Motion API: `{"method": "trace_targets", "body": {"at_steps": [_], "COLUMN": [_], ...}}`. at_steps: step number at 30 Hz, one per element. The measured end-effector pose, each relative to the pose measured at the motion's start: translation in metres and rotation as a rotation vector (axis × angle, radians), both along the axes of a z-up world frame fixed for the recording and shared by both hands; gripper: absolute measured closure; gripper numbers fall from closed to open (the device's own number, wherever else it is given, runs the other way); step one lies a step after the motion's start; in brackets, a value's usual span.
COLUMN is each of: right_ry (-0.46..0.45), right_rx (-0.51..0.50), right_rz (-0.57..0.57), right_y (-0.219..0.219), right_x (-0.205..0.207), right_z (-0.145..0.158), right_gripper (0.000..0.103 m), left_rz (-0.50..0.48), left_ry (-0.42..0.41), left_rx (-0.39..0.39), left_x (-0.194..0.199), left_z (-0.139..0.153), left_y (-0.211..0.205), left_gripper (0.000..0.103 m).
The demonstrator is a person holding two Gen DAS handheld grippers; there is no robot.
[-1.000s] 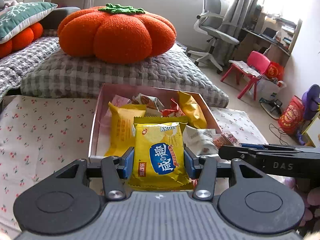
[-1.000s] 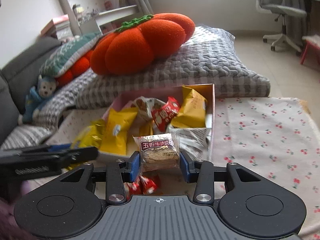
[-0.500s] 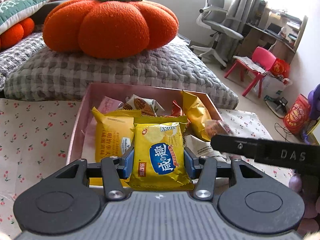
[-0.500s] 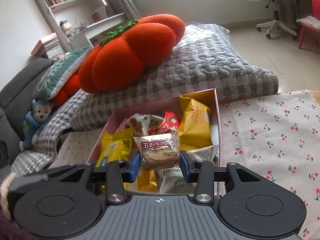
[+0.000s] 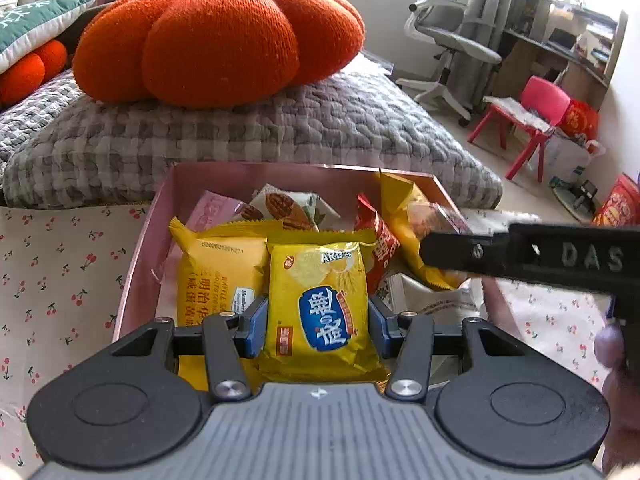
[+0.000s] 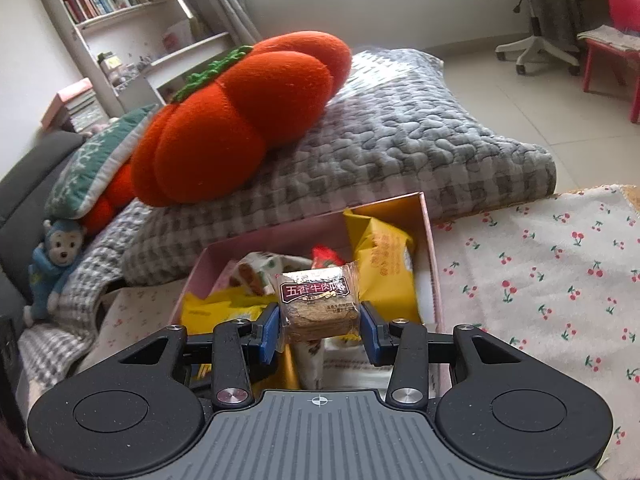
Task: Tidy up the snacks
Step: 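Carry the yellow packet and brown cake packet over the box with both tools, then open both tools to drop the packets into the box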
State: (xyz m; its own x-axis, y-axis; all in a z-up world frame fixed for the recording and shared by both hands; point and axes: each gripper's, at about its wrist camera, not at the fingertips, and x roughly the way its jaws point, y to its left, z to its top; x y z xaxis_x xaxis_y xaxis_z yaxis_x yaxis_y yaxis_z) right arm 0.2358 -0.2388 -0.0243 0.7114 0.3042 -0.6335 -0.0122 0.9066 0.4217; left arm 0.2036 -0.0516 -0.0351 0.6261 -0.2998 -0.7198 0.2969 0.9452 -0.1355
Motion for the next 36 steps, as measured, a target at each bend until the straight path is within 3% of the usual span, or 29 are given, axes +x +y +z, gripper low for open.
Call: {"method": "trace_targets", "body": {"at_steps": [8, 18, 21, 28, 36], "right_ry": [0.021, 0.031, 0.041, 0.054, 0.045], "right_rx": [-0.059, -0.073, -0.058, -0.014, -0.029], "right_rz": [-0.013, -0.019, -0.023, -0.032, -0.023], "right_y": [0.002, 0.006, 0.005, -0.002, -0.001], "right_x": [0.009, 0.010, 0.010, 0.005, -0.008], "right_z": [-0.008, -0.011, -0.010, -0.003, 0.013], "right_gripper": [0.062, 0.059, 0.058, 0.029, 0.020], "left_rz": [-0.038, -0.038, -0.043, -0.067, -0.090], "left_ry": [0.043, 0.042, 0.033, 0.012, -0.009], "left_rx": [0.048, 0.045, 0.045, 0.044, 0.062], "left_x": [0.000, -0.001, -0.003, -0.012, -0.027], "left_z": [-0.013, -0.011, -0.010, -0.003, 0.007], "left_y": [-0.008, -0.008, -0.008, -0.008, -0.006], "left_gripper": [0.056, 0.053, 0.044, 0.023, 0.009]}}
